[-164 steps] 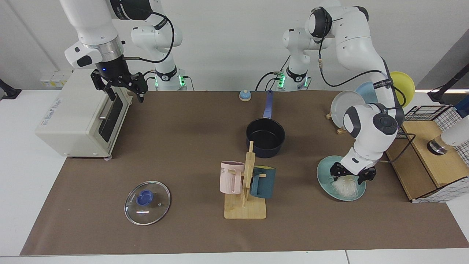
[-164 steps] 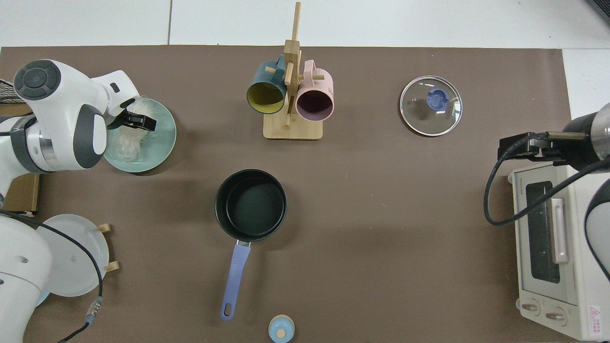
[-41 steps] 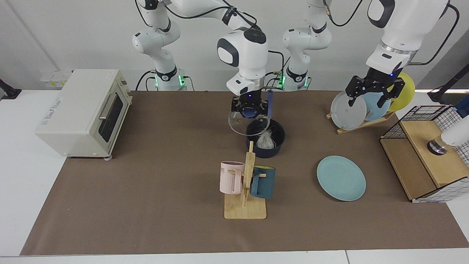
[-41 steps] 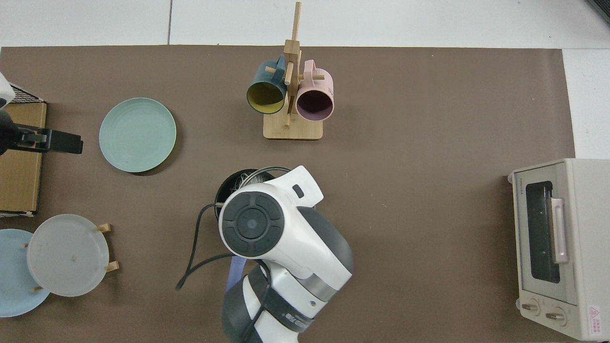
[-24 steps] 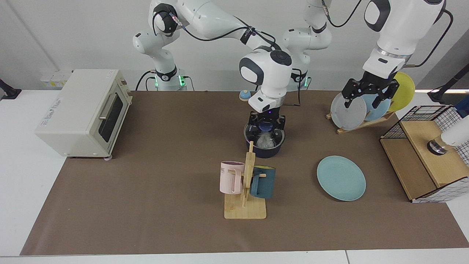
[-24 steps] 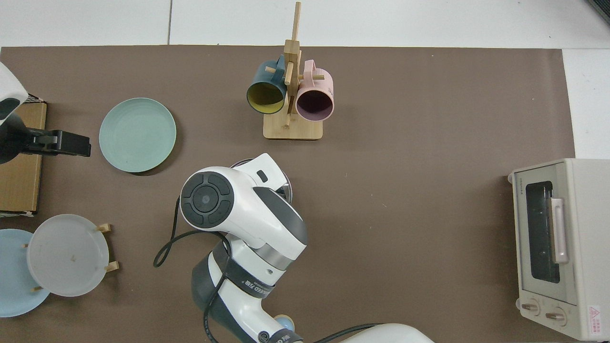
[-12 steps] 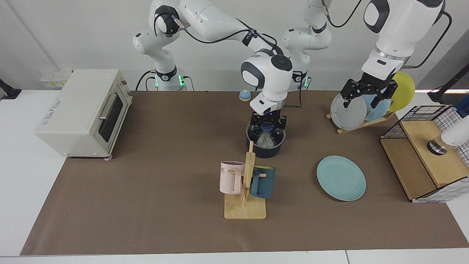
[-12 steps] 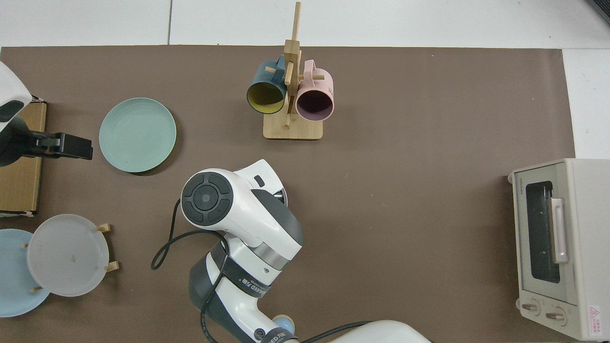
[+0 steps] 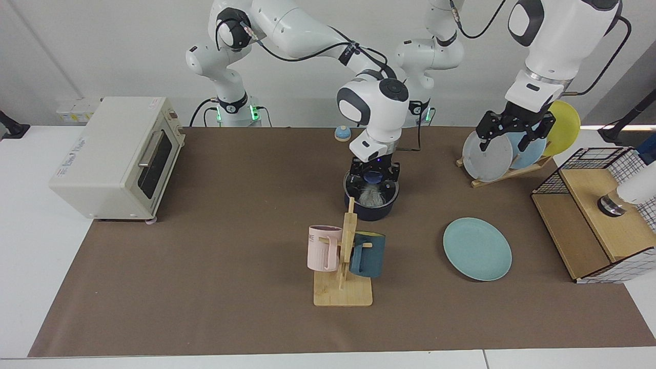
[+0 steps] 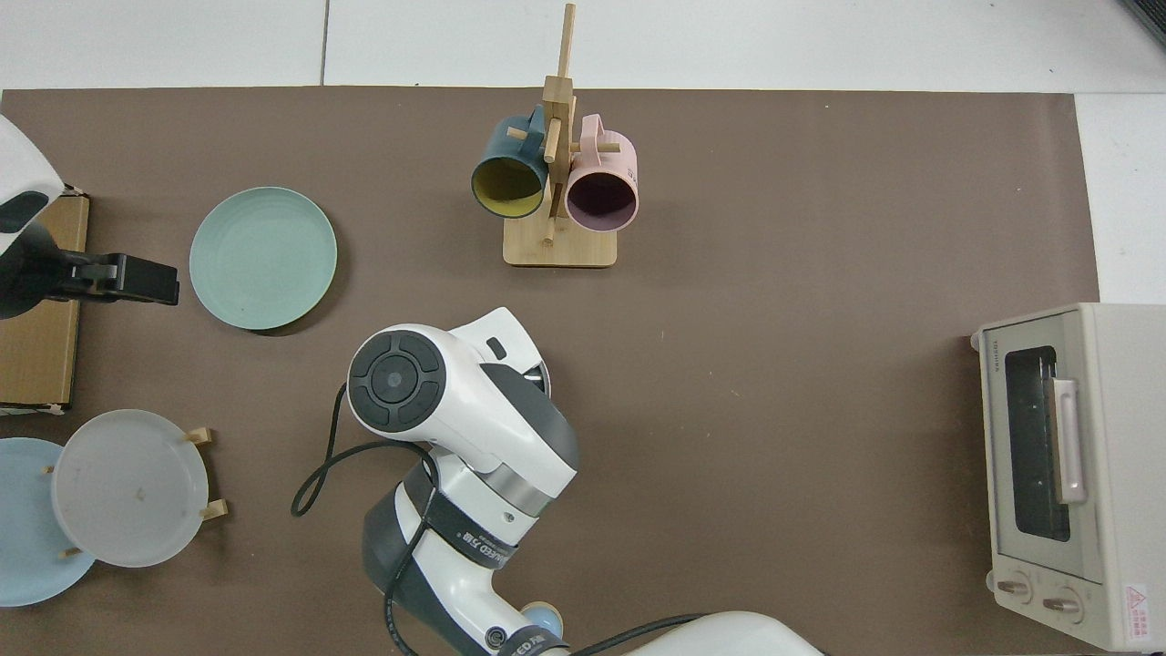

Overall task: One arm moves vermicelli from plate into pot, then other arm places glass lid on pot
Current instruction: 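Lower the glass lid onto the pot with the right gripper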

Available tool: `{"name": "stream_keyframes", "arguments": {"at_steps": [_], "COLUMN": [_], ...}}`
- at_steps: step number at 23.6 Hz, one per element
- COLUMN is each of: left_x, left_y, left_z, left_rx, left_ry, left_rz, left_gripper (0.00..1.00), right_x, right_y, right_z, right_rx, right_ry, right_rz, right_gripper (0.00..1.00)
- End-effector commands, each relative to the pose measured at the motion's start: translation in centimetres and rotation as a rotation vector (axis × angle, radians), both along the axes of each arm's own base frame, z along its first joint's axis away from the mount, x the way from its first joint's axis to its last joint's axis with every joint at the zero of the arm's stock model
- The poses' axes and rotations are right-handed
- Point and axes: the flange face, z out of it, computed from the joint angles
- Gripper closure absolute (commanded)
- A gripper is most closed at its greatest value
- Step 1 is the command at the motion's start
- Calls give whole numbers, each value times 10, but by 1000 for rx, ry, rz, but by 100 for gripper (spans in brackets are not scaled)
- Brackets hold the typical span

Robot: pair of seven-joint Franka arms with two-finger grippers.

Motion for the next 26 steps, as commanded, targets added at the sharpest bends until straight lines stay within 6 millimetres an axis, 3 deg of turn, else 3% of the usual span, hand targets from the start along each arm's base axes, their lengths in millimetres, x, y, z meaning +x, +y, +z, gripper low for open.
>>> {"name": "stream_keyframes", "arguments": {"at_steps": [1,3,5,6,10,14,20,26], "left_x": [0,1,1,1,1,1,-2,-3], "left_y": [0,-1,1,2,0,0,-2,-6], "left_z": [-1,-1,-1,-1,-1,0,0,-1], "left_rx": [0,-6,-22,-26,-34,-35,-40,-39], "left_ry": [2,-3,-5,-5,-6,-8,3,13], "left_rz": [12,10,15,17,14,14,14,6], "left_gripper": [0,0,0,0,0,0,0,0], "right_x": [-3,-3,-1,-1,3,10,34,47], "right_y": [-1,-1,-2,-2,-8,-26,-96,-199], "right_z": [2,3,3,3,12,59,126,187], "right_rx": [15,18,25,27,32,71,77,57], "right_ry": [9,9,17,19,21,-22,-40,-47], "right_rz": [4,4,-5,-6,-19,-44,-113,-98], "right_gripper": [88,61,18,7,2,1,1,1]}}
